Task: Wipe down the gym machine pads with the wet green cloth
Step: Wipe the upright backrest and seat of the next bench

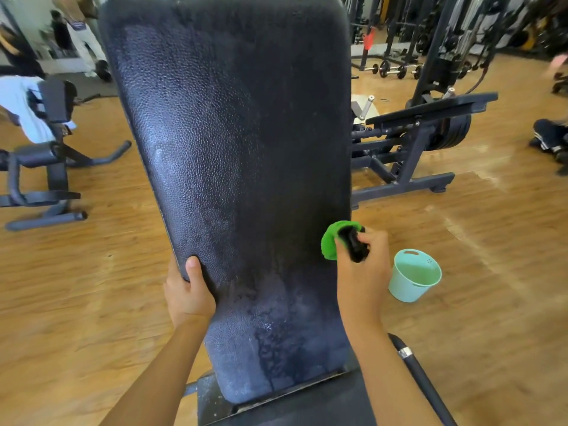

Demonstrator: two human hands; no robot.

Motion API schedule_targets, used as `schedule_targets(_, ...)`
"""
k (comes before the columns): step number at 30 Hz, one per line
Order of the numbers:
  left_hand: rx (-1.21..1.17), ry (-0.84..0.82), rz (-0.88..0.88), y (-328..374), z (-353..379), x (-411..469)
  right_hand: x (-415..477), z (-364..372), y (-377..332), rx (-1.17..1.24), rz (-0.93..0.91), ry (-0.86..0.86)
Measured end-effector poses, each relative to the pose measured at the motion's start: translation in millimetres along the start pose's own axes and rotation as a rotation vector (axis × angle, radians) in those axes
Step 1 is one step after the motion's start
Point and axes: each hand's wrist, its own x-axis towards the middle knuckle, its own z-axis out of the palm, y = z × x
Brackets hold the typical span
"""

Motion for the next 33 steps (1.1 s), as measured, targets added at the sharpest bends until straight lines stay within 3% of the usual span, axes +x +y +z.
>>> schedule_targets(3,0.02,0.004,0.001,0,0,0,19,-1,-6,0.002,0.012,0.021)
schedule_targets(11,0.007,0.002,0.002,1,-1,0,-43,-20,47,-0.031,0.355,-0.012)
schedule_targets(14,-0.002,-0.014,-0.006,6,-2,-2,-55,-21,48,-0.016,0.395,0.01)
schedule_targets(20,-0.023,-0.007,-0.026,5,-2,-1,-21,3,-7,0.124,0.237,0.016)
schedule_targets(26,-0.038,0.001,-0.01,2,-1,-1,-23,42,-35,0.098,-0.112,-0.07)
schedule_targets(33,-0.041,0.006,-0.02,3,-2,-2,-95,31,23,-0.101,-0.062,-0.232)
